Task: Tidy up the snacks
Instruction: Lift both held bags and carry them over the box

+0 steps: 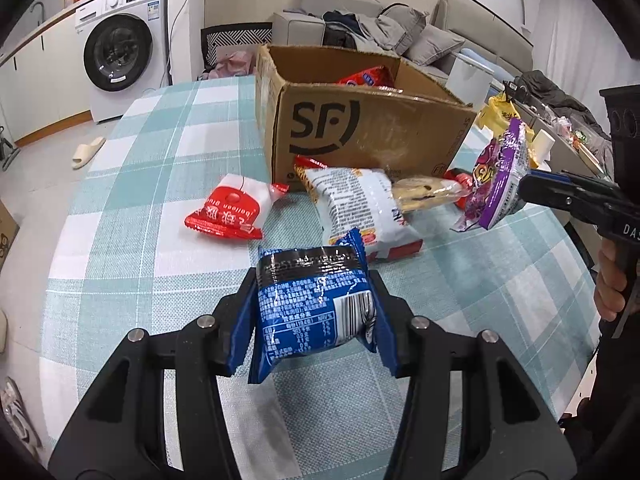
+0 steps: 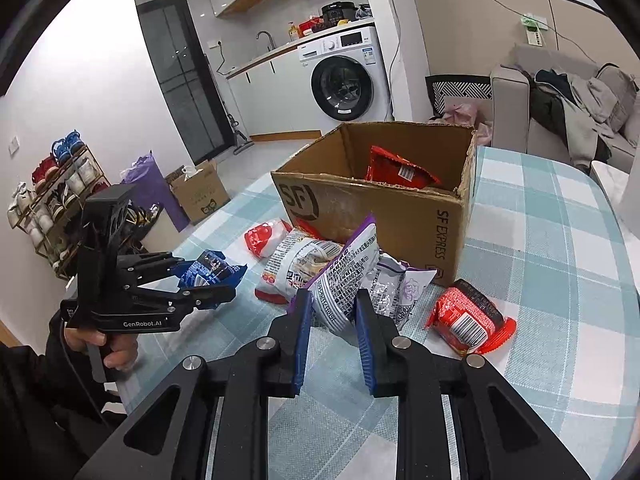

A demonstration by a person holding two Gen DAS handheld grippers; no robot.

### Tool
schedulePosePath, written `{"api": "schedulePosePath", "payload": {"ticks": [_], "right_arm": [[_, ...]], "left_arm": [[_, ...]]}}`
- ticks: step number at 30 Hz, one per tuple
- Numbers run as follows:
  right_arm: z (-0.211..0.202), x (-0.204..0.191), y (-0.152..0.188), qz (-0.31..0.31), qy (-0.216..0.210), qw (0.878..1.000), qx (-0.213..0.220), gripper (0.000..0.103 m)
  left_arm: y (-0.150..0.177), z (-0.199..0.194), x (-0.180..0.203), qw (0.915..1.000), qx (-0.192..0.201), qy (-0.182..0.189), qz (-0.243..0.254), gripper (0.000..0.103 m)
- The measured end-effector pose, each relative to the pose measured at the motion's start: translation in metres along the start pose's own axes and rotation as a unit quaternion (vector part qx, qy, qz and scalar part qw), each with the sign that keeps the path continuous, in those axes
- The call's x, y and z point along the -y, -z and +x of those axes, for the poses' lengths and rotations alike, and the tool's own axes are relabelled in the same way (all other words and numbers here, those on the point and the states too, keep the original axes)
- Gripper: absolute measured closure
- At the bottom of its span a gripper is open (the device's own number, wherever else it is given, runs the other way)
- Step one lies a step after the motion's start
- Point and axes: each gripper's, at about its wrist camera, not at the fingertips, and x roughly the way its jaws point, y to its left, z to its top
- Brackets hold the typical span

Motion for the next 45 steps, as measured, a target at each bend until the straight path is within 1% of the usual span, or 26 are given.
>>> {"api": "schedulePosePath", "payload": {"ticks": [10,21,24,30,36,45], "right_arm": [[-0.017,-0.003,-0.007,0.006,-0.002,0.999,0.032,0.081],[-0.027,-0.012,-0.011,0.007,-0.005,0.999,0.051,0.081],[-0.029,-0.011,-0.014,0.013,-0.003,0.998,0.058,0.081],[-0.041,-0.009,-0.025,0.028,-0.002,0.996,0.086,0.081],[-0.049,-0.008,-0.037,0.039,0.0,0.993,0.11,0.081],[-0.055,-0.007,-0.055,0.053,0.007,0.99,0.134,0.081]], "left_arm": [[-0.008,-0.02,0.007,0.9996,0.026,0.006,0.001,0.055],[-0.024,-0.028,0.01,0.999,0.043,0.011,-0.003,0.055],[-0.032,-0.032,0.012,0.9985,0.053,0.01,-0.001,0.055],[-0.049,-0.039,0.018,0.9975,0.071,0.004,0.005,0.055],[-0.071,-0.045,0.024,0.9957,0.092,0.002,0.008,0.055],[-0.105,-0.047,0.029,0.9929,0.118,-0.001,0.017,0.055]]}}
